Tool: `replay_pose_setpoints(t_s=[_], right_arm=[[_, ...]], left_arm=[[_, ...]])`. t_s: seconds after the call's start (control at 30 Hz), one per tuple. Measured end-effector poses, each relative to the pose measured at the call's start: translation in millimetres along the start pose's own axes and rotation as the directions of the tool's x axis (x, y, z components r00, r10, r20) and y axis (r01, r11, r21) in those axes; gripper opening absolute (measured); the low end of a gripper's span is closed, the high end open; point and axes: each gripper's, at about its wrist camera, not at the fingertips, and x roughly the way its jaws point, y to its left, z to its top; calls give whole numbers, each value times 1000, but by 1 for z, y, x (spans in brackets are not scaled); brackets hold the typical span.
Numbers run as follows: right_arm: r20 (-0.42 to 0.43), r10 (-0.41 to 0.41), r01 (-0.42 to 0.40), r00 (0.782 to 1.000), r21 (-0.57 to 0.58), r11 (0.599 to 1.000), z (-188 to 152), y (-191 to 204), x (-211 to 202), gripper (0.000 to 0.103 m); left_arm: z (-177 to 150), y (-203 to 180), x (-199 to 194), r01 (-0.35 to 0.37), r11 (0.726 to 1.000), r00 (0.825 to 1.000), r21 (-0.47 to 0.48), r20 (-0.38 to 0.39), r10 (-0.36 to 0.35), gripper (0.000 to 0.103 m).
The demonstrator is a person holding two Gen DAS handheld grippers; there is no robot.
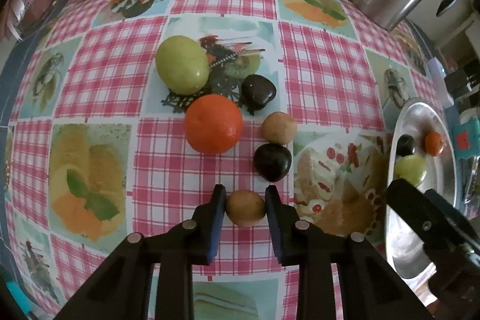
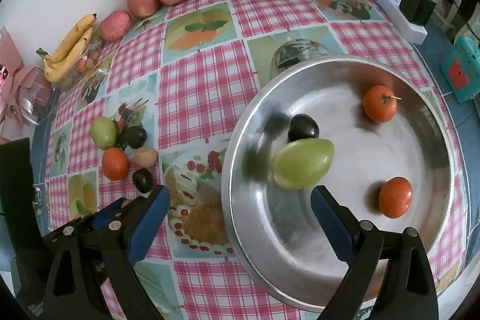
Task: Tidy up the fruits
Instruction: 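Lower the left tool onto the small brown fruit and close it, then lower the right tool onto the dark plum and close it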
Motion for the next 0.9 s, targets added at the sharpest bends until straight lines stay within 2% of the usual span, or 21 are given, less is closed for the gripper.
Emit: replay_pose_setpoints(t_s=[0.4, 0.67, 0.9], right_arm=[[1, -1, 1, 1000, -21, 1000, 0, 5, 2, 95], [6, 6, -6, 1000, -78, 997, -3, 21, 3, 95], [-12, 33, -34, 999, -159, 987, -11, 52, 9, 95]], left_arm=[[11, 56, -37, 71, 988, 995, -137, 78, -61, 29], [6, 102, -60, 88, 960, 988, -267, 143, -51, 29], [5, 122, -73, 89, 940, 981, -329, 193, -25, 29]])
